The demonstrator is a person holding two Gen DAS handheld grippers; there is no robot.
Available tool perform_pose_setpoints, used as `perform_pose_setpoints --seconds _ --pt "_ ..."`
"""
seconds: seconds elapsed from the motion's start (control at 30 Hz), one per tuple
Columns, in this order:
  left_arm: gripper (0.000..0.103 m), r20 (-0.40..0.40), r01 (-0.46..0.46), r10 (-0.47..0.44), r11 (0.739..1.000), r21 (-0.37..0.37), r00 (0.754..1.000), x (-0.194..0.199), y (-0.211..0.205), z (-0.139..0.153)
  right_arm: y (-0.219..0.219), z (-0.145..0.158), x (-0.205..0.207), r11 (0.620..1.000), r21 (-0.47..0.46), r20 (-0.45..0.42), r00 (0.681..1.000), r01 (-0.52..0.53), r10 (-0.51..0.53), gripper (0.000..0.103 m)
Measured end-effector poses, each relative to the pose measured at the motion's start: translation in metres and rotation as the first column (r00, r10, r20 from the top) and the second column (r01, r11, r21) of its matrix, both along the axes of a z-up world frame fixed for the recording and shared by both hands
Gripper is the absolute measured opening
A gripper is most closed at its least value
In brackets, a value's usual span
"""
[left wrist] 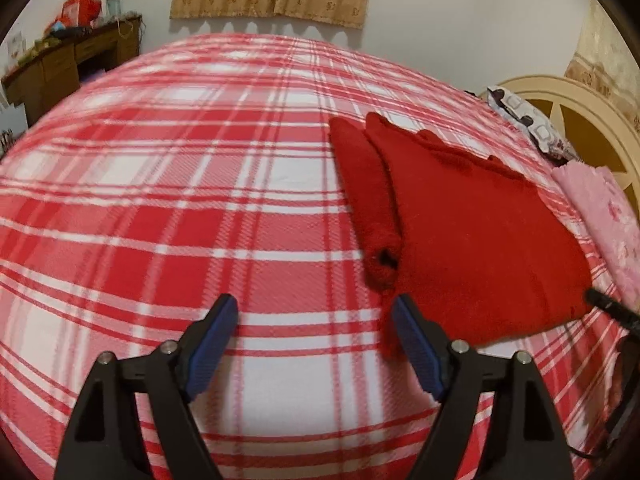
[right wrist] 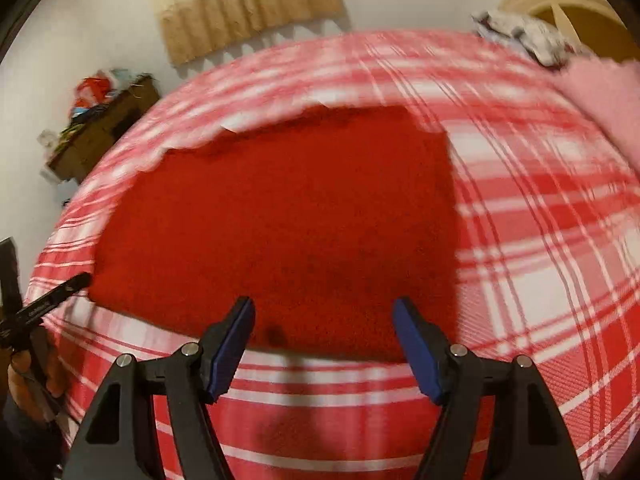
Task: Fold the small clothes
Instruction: 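Move the right tool to the side edge of the folded dress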
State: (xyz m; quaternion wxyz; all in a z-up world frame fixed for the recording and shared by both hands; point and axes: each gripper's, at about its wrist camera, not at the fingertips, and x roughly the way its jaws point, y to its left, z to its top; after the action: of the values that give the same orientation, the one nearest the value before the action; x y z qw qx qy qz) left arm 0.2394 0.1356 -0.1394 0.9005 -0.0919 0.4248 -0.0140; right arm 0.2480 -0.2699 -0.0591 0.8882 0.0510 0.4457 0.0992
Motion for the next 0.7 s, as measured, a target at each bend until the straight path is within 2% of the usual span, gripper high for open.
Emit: perform_pose_setpoints --seconds 0.07,0.13,0.27,0.33,0.5,0.67,0.7 --pt "0.084 0.003 -0.008 0.007 0.999 0.038 1.0 -0.002 0.004 0.002 0.028 0.011 -0.004 0.998 -0.016 0.035 0.998 -0.056 0.056 0.072" --pt "0.084 0.008 -0.011 0.01 0.999 0.045 1.0 -0.004 0.012 0.005 0.064 0.018 -0.006 0.989 -0.052 0.069 0.987 -0.14 0.143 0.072" --pt "0.085 0.013 -0.023 0.022 0.998 0.066 1.0 -0.01 0.03 0.007 0.141 0.019 -0.023 0.932 -0.171 0.131 0.93 -0.319 0.343 0.072" --pt "0.085 0.018 -0.03 0.029 0.996 0.083 0.999 -0.011 0.036 0.008 0.167 0.015 -0.03 0.904 -0.225 0.146 0.904 -0.364 0.401 0.072" --pt "0.085 0.031 -0.03 0.028 0.997 0.072 0.999 -0.011 0.049 0.009 0.208 0.001 -0.035 0.852 -0.312 0.136 0.867 -0.421 0.479 0.072" --pt "0.086 0.034 0.032 -0.033 0.999 0.005 0.999 0.005 0.049 0.006 0.243 -0.014 -0.04 0.802 -0.4 0.129 0.839 -0.444 0.529 0.072" --pt "0.086 0.034 0.032 -0.032 0.999 0.011 0.999 0.009 0.046 0.006 0.247 -0.017 -0.038 0.794 -0.421 0.13 0.837 -0.438 0.531 0.072"
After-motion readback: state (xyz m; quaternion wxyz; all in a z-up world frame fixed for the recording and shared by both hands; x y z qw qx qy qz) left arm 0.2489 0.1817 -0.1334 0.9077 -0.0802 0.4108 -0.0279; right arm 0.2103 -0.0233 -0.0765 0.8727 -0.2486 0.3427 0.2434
